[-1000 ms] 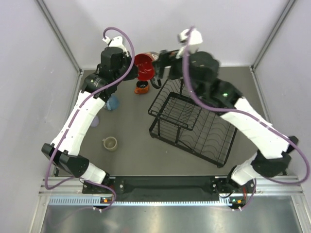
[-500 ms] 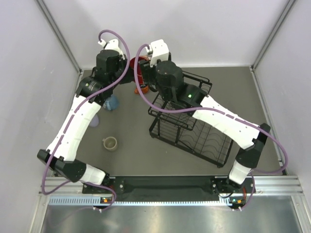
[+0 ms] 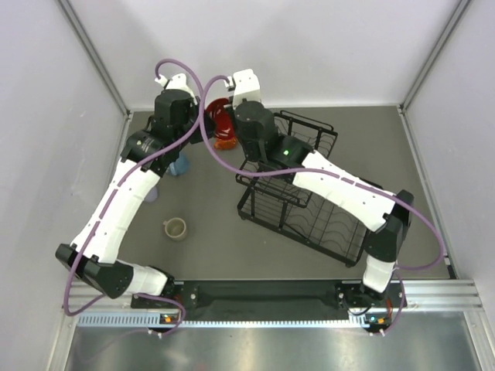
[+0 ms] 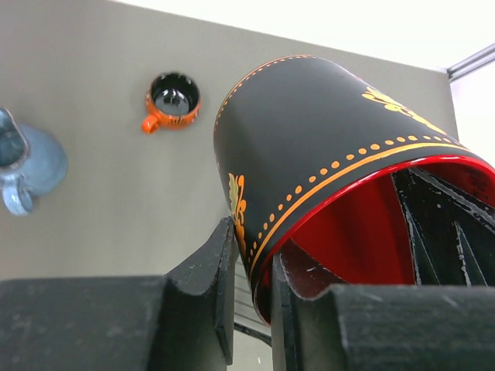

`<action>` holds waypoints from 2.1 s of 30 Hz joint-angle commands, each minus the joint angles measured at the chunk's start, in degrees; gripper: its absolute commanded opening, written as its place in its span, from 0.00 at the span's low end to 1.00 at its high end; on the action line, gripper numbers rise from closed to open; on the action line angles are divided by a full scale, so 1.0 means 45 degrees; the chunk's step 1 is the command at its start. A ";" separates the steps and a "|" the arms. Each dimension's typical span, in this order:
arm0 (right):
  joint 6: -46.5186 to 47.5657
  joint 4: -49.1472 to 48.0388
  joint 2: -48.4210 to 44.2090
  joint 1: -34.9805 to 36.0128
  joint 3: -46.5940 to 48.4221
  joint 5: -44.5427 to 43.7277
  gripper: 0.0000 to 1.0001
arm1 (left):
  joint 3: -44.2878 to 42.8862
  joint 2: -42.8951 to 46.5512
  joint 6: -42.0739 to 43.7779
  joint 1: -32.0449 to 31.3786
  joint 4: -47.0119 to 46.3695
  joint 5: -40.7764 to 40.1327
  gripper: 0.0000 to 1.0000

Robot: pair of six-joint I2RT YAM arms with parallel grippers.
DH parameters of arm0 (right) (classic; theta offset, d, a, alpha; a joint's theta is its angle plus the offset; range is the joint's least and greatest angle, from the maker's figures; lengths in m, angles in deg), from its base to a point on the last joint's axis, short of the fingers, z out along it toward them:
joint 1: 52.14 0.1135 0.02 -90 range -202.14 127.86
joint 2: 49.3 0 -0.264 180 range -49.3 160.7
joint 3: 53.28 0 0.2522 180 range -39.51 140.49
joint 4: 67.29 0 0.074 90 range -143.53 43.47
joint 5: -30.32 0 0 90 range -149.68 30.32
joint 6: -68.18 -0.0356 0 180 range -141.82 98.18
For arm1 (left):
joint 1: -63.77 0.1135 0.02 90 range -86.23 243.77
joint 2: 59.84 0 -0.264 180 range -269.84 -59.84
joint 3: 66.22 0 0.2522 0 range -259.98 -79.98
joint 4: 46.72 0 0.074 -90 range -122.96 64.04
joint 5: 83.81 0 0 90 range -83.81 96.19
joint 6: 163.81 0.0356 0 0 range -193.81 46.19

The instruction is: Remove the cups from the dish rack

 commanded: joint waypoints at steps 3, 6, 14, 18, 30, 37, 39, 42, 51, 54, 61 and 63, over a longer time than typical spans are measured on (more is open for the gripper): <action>-0.1768 -0.0675 -0.0672 -0.0296 0.0059 0.1967 0.00 | -0.0111 0.1560 -0.1181 0.0040 -0.4918 0.2880 0.00; -0.1790 -0.0675 -0.0712 -0.0374 0.0020 0.2085 0.00 | 0.0026 0.1638 -0.1162 0.0040 -0.5310 0.3272 0.00; -0.2160 -0.1494 -0.0751 -0.0842 -0.0488 0.3413 0.00 | 0.0319 0.1969 -0.1122 0.0040 -0.6012 0.3506 0.02; -0.2375 -0.2411 -0.0809 -0.1135 -0.0878 0.3745 0.00 | 0.0456 0.2146 -0.1181 0.0040 -0.6326 0.3721 0.13; -0.2512 -0.4913 -0.1005 -0.1917 -0.1895 0.5210 0.00 | 0.0651 0.2243 -0.1162 0.0040 -0.6599 0.4014 0.33; -0.2453 -0.4855 -0.0829 -0.2054 -0.1855 0.5775 0.00 | 0.0613 0.2088 -0.0831 0.0040 -0.6795 0.3917 0.00; -0.2629 -0.4836 -0.0810 -0.2054 -0.2108 0.5893 0.00 | 0.0632 0.2029 -0.0791 0.0040 -0.6892 0.3975 0.00; -0.2824 -0.4621 -0.0674 -0.2035 -0.2246 0.6206 0.00 | 0.0788 0.2029 -0.0732 0.0040 -0.7223 0.4150 0.00; -0.2883 -0.2415 0.0224 -0.2054 -0.1212 0.6676 0.32 | 0.0319 0.1814 0.0029 0.0040 -0.7380 0.3663 0.00; -0.3020 -0.2179 0.0401 -0.2171 -0.1094 0.7024 0.39 | 0.0456 0.1873 0.0282 0.0040 -0.7556 0.3604 0.00; -0.3176 -0.1828 0.0694 -0.2288 -0.0840 0.7163 0.14 | 0.0670 0.1814 0.0498 0.0020 -0.7615 0.3682 0.00; -0.3254 -0.1692 0.0850 -0.2308 -0.0626 0.7319 0.00 | 0.0846 0.1834 0.0459 0.0020 -0.7771 0.3702 0.00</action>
